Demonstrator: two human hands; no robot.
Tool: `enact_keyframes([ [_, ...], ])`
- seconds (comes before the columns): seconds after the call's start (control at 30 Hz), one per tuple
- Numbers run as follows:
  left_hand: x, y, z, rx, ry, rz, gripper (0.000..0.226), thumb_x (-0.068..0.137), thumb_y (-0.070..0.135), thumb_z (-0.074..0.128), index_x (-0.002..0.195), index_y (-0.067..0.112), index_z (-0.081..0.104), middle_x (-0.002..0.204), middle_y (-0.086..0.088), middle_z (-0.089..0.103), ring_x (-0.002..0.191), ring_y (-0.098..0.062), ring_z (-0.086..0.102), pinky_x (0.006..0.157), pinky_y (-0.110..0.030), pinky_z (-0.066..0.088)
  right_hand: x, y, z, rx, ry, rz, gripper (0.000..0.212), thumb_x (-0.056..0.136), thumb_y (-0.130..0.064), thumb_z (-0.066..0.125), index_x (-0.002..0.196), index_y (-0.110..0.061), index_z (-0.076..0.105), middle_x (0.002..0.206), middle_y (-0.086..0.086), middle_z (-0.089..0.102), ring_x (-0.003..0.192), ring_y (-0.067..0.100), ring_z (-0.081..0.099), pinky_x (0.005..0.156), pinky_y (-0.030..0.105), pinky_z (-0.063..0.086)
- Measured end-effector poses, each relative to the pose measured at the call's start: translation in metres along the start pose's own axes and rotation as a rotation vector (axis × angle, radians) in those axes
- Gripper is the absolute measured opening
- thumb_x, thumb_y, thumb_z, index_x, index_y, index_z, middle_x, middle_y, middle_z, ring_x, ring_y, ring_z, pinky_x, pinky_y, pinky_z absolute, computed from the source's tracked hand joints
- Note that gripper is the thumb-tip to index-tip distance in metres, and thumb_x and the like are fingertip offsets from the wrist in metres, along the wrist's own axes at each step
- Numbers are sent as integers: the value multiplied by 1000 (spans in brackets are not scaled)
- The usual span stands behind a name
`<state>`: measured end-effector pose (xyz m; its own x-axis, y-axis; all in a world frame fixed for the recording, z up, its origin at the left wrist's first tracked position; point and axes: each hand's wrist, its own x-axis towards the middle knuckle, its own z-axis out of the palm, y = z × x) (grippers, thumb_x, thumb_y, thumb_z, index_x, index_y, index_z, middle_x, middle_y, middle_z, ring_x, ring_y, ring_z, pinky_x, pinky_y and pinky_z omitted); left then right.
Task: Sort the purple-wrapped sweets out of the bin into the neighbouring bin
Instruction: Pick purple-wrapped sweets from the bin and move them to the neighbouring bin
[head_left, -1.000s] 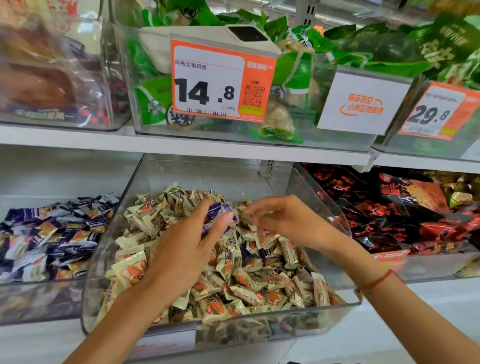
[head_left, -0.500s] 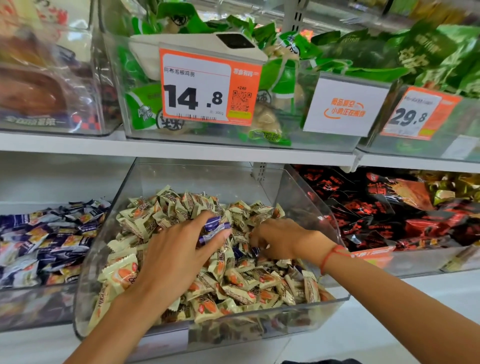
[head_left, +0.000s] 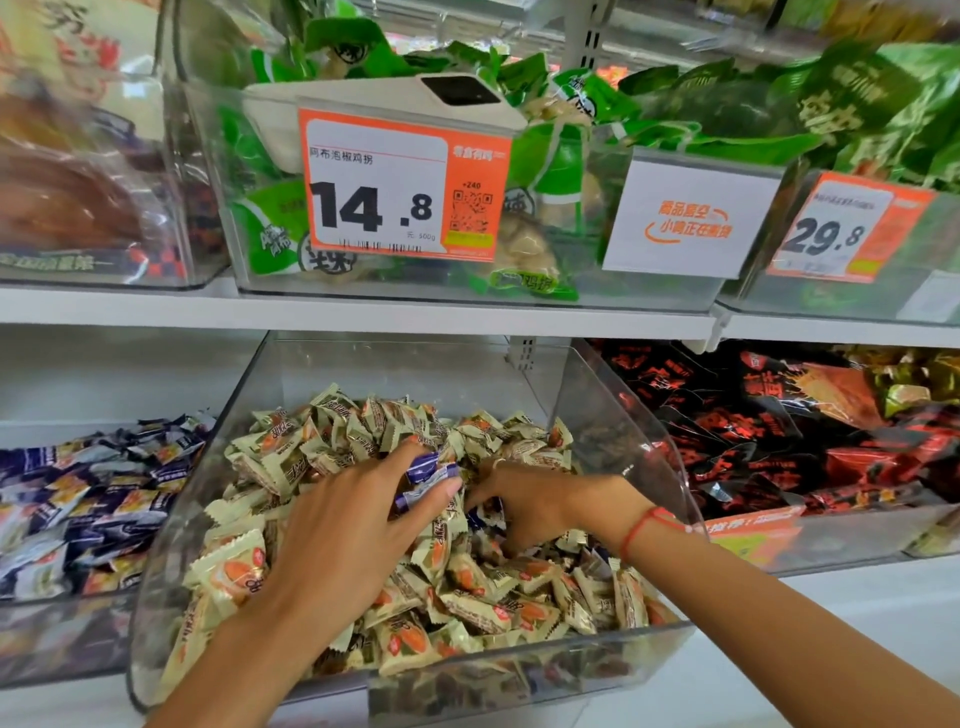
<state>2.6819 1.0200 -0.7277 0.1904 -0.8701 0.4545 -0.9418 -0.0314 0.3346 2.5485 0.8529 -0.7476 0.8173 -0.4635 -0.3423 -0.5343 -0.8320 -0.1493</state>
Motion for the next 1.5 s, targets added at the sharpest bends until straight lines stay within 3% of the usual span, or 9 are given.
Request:
enact_keyframes([
  [0.13,1,2,-1,54,-14,-13,65,85,66,25,139,32,41,62,15,47,39,1,42,41,-15,36,-2,-5,7,23,74,-32,55,78,-15,76,130,-21,56,121,5,56,103,22,53,79,27,43],
  [0.4,1,3,1,-50,-34,-55,72,83,65,28,142,25,39,95,8,68,45,15,49,44,-15,45,-5,-1,13,-10,216,24,45,81,-33,74,123,-17,63,124,8,60,113,29,57,94,38,49],
  [0.5,0,4,-1,-41,-50,-55,72,84,64,28,144,24,36,72,11,60,47,17,49,46,-15,45,-21,3,-5,40,243,107,51,79,-28,76,126,-13,60,127,8,58,116,26,54,96,35,46],
  [0.7,0,9,-9,-89,-81,-52,66,82,65,29,133,27,49,58,9,53,40,2,50,42,-15,41,-80,-13,-38,567,407,37,23,80,-23,77,81,-2,69,56,-6,58,48,2,48,51,21,36],
  [0.87,12,18,-14,-567,-223,-190,41,77,62,44,90,30,65,59,7,57,46,-8,48,47,-15,34,-91,-43,-37,425,636,-88,23,78,-26,78,99,-16,75,92,-1,71,82,17,65,74,35,49],
  [1.1,20,13,-26,-706,-373,-390,48,84,50,61,85,3,67,53,5,50,41,-1,45,39,-10,30,-93,-61,-30,542,727,-100,34,79,-18,77,110,-29,69,106,-17,67,91,-4,62,85,21,49],
  [1.2,18,9,-30,-693,-330,-294,36,85,41,64,75,6,66,56,0,44,46,-9,39,44,-16,28,-99,-52,-29,727,675,-74,34,78,-13,78,110,-21,69,91,-10,70,76,1,65,71,19,53],
  [1.3,13,3,-37,-636,-235,-241,46,81,48,63,81,2,68,56,-6,42,50,-16,36,51,-21,30,-99,-32,-29,409,676,151,20,77,-18,79,95,-15,71,62,-1,58,47,6,46,48,18,37],
  [1.5,-4,-4,-54,-492,-102,-158,43,75,62,58,79,22,72,75,0,71,74,-18,64,78,-38,50,-80,-12,-35,152,328,351,69,73,-30,82,133,-15,52,118,4,56,110,21,54,91,29,44],
])
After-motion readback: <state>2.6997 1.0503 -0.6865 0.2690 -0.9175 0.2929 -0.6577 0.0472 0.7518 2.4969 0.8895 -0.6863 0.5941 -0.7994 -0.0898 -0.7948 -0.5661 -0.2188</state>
